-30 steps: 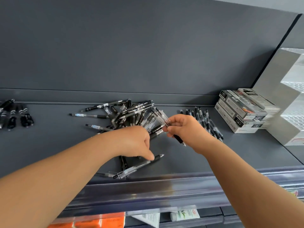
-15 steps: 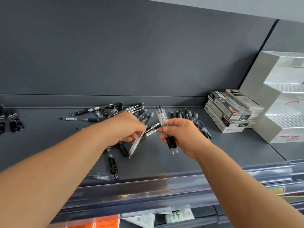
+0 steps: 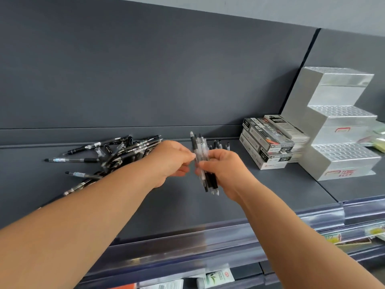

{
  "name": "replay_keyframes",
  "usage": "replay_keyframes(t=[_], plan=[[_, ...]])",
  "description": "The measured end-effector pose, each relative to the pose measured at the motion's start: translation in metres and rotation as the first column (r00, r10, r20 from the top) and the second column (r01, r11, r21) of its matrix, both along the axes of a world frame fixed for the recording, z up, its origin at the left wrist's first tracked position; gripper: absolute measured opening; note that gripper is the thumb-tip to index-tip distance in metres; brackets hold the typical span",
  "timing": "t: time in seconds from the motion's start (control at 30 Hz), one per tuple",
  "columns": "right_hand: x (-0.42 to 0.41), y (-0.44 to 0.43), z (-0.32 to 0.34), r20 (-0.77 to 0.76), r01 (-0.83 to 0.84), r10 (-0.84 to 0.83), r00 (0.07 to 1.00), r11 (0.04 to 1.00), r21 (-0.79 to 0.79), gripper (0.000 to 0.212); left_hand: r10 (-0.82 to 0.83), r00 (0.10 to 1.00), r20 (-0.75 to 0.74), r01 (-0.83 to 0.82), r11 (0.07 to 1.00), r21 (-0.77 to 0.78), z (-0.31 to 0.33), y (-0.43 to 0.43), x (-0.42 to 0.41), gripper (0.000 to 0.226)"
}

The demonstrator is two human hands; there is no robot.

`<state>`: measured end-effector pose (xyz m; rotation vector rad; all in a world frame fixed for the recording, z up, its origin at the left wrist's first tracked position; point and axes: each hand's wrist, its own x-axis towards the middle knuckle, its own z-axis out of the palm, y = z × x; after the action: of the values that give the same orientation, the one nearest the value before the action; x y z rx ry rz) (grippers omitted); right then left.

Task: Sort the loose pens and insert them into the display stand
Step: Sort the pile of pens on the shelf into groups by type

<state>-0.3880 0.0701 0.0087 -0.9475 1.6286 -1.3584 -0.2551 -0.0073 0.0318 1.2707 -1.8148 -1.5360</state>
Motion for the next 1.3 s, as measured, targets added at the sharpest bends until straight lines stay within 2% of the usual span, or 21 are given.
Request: replay_keyframes(t=[0.07,0.13,0.23,0.43,0.63,0.83,0.93,1.0,1.1,1.2,1.3], plan=[[-0.018,-0.005,0.001,-0.181,0.110,-0.104,0.978,0.994,0.026,0.014,0.023,0.978,0.205,0.039,0.955,-0.293,-0.004,-0.007,0.006,0.010],[-0.036,-0.010,0.003,-0.428,0.190,-0.150,0.891,0.980,0.052,0.018,0.108,0.908,0.404,0.134,0.840,-0.525,-0.006,-0.016,0.017,0.017],[-0.052,-0.019,0.002,-0.704,0.253,-0.107,0.702,0.962,0.106,0.023,0.196,0.842,0.502,0.224,0.720,-0.657,-0.013,-0.028,0.036,0.030],[-0.055,-0.035,-0.024,-0.843,0.312,-0.023,0.537,0.934,0.173,0.037,0.272,0.789,0.551,0.216,0.717,-0.663,-0.027,-0.048,0.075,0.041],[-0.044,-0.043,-0.035,-0.870,0.299,0.104,0.483,0.914,0.275,0.032,0.317,0.765,0.561,0.179,0.731,-0.658,-0.026,-0.063,0.110,0.045],[-0.032,-0.052,-0.030,-0.859,0.405,0.215,0.465,0.811,0.423,0.059,0.323,0.757,0.568,0.151,0.760,-0.633,-0.026,-0.080,0.153,0.047],[-0.018,-0.058,-0.026,-0.899,0.459,0.201,0.388,0.805,0.377,0.063,0.325,0.755,0.569,0.137,0.771,-0.622,-0.025,-0.089,0.174,0.046],[0.001,-0.064,-0.022,-0.936,0.402,0.146,0.320,0.874,0.274,0.063,0.298,0.761,0.576,0.151,0.782,-0.605,-0.025,-0.093,0.185,0.045],[0.046,-0.070,-0.017,-0.941,0.096,0.100,0.324,0.986,0.137,0.056,0.245,0.775,0.583,0.185,0.794,-0.579,-0.028,-0.098,0.202,0.039],[0.095,-0.072,-0.015,-0.921,-0.207,0.175,0.347,0.972,0.107,0.042,0.190,0.745,0.639,0.262,0.799,-0.542,-0.033,-0.104,0.217,0.034],[0.134,-0.078,-0.013,-0.879,-0.355,0.250,0.406,0.930,0.100,0.029,0.120,0.712,0.692,0.340,0.803,-0.489,-0.042,-0.108,0.228,0.032]])
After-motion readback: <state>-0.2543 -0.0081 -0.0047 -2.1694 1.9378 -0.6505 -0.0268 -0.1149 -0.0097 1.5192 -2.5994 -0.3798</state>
